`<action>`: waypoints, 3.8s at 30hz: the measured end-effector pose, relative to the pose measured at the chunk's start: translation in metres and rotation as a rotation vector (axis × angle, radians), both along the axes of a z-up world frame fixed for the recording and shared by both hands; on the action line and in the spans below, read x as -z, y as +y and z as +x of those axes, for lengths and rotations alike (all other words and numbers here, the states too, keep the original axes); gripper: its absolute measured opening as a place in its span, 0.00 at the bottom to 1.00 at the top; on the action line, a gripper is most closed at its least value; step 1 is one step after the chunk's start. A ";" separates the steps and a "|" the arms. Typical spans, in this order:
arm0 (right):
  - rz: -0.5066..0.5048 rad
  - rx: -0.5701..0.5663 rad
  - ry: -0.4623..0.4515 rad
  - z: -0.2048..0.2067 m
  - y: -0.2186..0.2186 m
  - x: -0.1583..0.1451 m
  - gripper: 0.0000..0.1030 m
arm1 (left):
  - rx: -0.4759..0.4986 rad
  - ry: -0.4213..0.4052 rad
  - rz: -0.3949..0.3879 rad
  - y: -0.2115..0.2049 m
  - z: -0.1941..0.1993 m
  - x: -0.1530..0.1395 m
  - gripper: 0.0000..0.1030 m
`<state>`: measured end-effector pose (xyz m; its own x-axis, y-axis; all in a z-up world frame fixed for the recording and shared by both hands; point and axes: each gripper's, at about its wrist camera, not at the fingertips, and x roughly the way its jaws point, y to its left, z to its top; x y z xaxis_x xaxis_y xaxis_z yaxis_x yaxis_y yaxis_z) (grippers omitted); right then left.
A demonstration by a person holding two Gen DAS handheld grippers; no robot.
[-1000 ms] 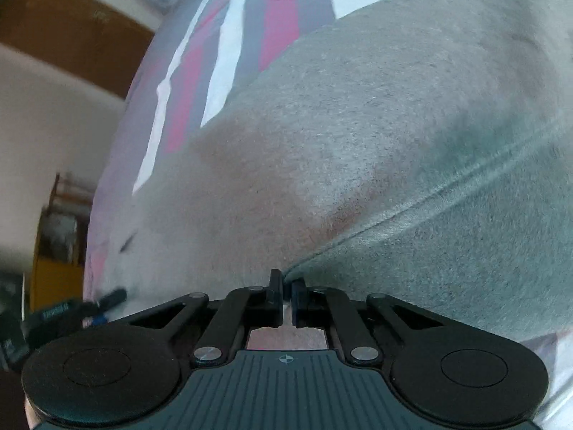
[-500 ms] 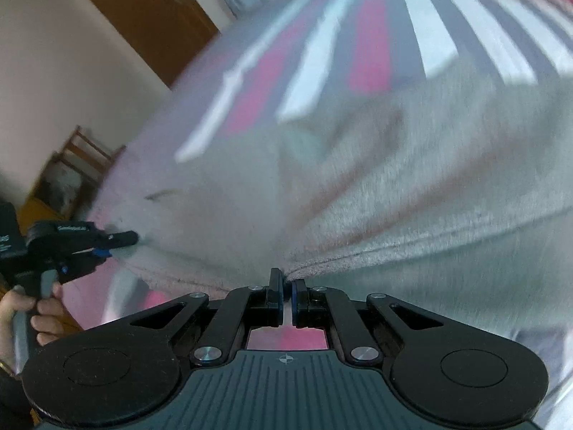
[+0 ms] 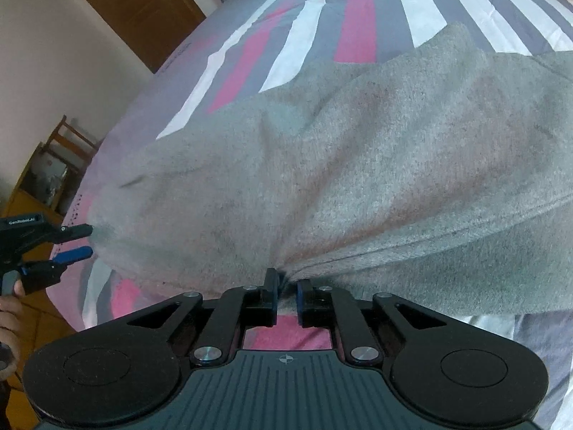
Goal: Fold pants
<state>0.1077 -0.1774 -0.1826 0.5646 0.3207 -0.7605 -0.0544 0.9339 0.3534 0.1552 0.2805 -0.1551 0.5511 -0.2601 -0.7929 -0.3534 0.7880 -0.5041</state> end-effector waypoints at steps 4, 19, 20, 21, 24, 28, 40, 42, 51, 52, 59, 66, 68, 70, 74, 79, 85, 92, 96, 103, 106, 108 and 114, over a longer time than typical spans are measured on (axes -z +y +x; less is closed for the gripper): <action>0.020 0.013 0.025 0.007 0.001 0.002 0.12 | 0.000 0.032 0.017 -0.008 0.001 0.003 0.25; -0.047 0.136 -0.044 -0.029 -0.077 -0.028 0.51 | 0.411 -0.019 0.157 -0.181 -0.021 -0.014 0.25; -0.053 0.161 -0.048 -0.031 -0.088 -0.029 0.51 | 0.423 -0.017 0.188 -0.193 -0.022 -0.011 0.25; -0.056 0.183 -0.050 -0.032 -0.098 -0.030 0.51 | 0.422 -0.014 0.217 -0.201 -0.023 -0.010 0.25; -0.037 0.250 -0.035 -0.030 -0.126 -0.033 0.51 | 0.414 0.015 0.252 -0.216 -0.023 0.003 0.25; -0.035 0.313 -0.011 -0.025 -0.157 -0.035 0.50 | 0.398 0.050 0.284 -0.222 -0.015 0.016 0.24; 0.057 0.506 0.076 0.011 -0.209 -0.025 0.23 | 0.439 0.037 0.412 -0.247 -0.018 0.019 0.23; 0.193 0.581 0.059 0.009 -0.221 -0.022 0.24 | 0.441 0.034 0.403 -0.245 -0.017 0.020 0.23; 0.103 0.548 0.004 0.006 -0.208 -0.032 0.10 | 0.453 0.030 0.407 -0.245 -0.016 0.019 0.23; 0.058 0.521 -0.016 0.005 -0.203 -0.037 0.09 | 0.456 0.029 0.410 -0.246 -0.016 0.019 0.23; -0.136 0.360 -0.250 -0.076 -0.169 -0.090 0.06 | 0.473 0.019 0.418 -0.249 -0.017 0.019 0.24; -0.179 0.377 -0.060 -0.089 -0.171 -0.020 0.07 | 0.480 0.020 0.427 -0.251 -0.017 0.019 0.25; -0.134 0.412 -0.057 -0.087 -0.176 -0.015 0.07 | 0.479 0.023 0.431 -0.252 -0.017 0.019 0.25; -0.086 0.410 -0.050 -0.086 -0.179 -0.022 0.11 | 0.477 0.024 0.439 -0.255 -0.016 0.019 0.25; 0.023 0.440 -0.055 -0.096 -0.203 -0.040 0.19 | 0.480 0.019 0.456 -0.258 -0.017 0.019 0.25; 0.045 0.540 -0.053 -0.097 -0.250 -0.050 0.38 | 0.478 0.021 0.445 -0.256 -0.016 0.018 0.25; 0.102 0.658 -0.010 -0.078 -0.303 -0.046 0.38 | 0.472 0.027 0.450 -0.257 -0.015 0.018 0.25; 0.097 0.699 -0.029 -0.046 -0.319 -0.041 0.37 | 0.473 0.029 0.451 -0.257 -0.014 0.018 0.25; 0.083 0.738 -0.061 -0.035 -0.324 -0.042 0.28 | 0.474 0.028 0.451 -0.257 -0.014 0.018 0.25; -0.145 0.652 -0.265 -0.046 -0.299 -0.079 0.09 | 0.477 0.023 0.446 -0.256 -0.014 0.018 0.25; -0.291 0.585 -0.388 -0.070 -0.279 -0.106 0.09 | 0.475 0.018 0.436 -0.253 -0.016 0.018 0.25; -0.340 0.566 -0.396 -0.090 -0.270 -0.107 0.09 | 0.475 0.016 0.437 -0.253 -0.016 0.018 0.25; -0.231 0.619 -0.122 -0.113 -0.293 -0.034 0.09 | 0.477 0.011 0.441 -0.252 -0.019 0.017 0.25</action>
